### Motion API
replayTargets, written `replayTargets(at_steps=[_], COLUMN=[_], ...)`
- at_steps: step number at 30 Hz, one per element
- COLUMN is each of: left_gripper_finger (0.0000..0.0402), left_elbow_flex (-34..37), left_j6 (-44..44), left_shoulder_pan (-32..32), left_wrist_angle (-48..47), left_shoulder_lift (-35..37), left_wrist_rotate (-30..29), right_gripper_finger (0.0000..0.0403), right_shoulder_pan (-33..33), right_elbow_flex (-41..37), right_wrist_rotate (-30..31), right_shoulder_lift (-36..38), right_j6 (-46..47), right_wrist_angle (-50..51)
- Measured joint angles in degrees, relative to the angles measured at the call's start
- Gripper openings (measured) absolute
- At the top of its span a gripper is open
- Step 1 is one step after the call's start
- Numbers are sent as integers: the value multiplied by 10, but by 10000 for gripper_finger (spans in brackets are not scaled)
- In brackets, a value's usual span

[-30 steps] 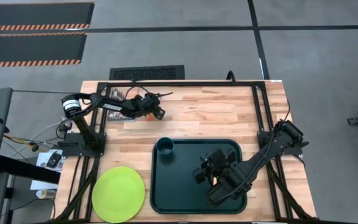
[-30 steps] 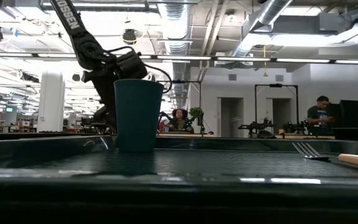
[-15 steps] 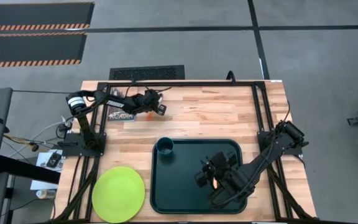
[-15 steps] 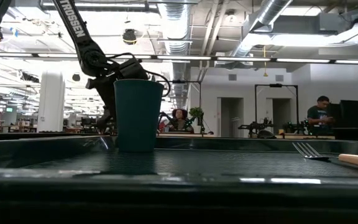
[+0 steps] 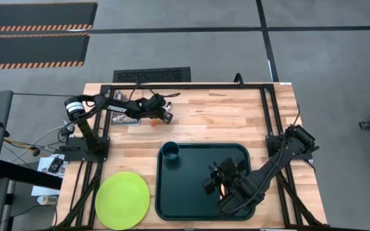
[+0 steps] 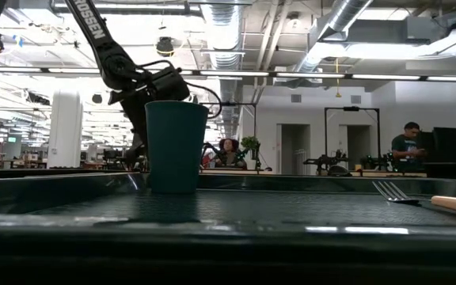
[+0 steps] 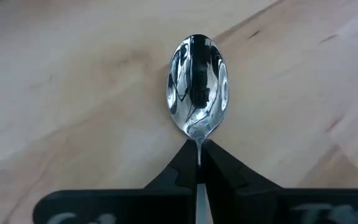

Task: Pick and place plate/cup/fork/spoon on tray
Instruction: Put the orange spoon on the black tray to the right of the light orange fork

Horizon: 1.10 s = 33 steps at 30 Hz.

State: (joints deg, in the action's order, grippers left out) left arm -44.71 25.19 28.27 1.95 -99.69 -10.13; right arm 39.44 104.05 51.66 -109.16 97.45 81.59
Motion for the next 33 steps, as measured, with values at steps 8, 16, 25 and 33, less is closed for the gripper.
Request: replayTargets(at_steps=[8,16,25,33], left_gripper_finger=[0,0,0,0], left_elbow_flex=[-1,-2,-3,-3], left_j6=[-3,-23,-31,-34], left_shoulder_pan=[-7,-42,-124,-221], left_wrist_angle=[8,12,16,20], left_shoulder_lift=[22,88,226,307], left_wrist_rotate=[0,19,-28,-112], right_gripper_finger=[137,133,133,133], right_shoulder_pan=[-3,-34,-110,-211], right_elbow_flex=[0,0,0,0], right_wrist_rotate=[26,26,-22,-226], right_shoulder_lift=[0,38,163,241], right_j6=[0,-35,-243,-570], right_wrist_angle=[34,84,20,-267])
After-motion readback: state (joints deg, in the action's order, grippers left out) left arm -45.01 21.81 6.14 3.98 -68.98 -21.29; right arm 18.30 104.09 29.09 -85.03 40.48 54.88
